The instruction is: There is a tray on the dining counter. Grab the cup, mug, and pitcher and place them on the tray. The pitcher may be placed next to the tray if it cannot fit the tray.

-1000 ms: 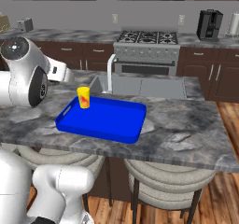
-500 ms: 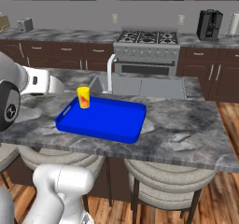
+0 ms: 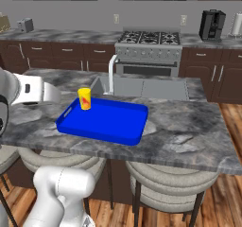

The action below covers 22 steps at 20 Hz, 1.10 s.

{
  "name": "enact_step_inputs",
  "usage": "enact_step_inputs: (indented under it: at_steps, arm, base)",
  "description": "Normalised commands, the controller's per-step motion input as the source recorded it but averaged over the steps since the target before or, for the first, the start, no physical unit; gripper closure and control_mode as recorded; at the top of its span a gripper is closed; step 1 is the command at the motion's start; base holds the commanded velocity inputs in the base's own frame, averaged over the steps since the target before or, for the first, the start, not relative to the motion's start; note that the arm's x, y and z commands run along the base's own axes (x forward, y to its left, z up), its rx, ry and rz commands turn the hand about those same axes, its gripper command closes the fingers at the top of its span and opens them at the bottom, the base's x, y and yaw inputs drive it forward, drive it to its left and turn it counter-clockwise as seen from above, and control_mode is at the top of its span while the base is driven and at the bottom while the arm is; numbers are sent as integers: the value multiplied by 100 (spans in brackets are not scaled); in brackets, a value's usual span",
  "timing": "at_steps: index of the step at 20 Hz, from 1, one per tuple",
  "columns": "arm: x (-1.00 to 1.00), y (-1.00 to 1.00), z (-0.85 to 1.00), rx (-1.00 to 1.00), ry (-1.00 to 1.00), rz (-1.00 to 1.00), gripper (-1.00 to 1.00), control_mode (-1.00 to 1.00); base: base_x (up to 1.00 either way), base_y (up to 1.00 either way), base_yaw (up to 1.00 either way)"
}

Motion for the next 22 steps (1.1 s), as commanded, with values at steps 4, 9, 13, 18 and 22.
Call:
enact_step_inputs:
  at_steps: [4, 9, 13, 18, 22]
  arm:
    - [0, -4, 0, 0, 0, 0, -100, -100]
    - [-2, -2, 0, 0, 0, 0, -100, -100]
    - [-1, -2, 0, 1, 0, 0, -100, -100]
    - [-6, -14, 0, 4, 0, 0, -100, -100]
    - [-3, 0, 0, 0, 0, 0, -100, -100]
  base:
    - [0, 0, 0]
    - [0, 0, 0]
    - [0, 0, 0]
    - [0, 0, 0]
    - [0, 0, 0]
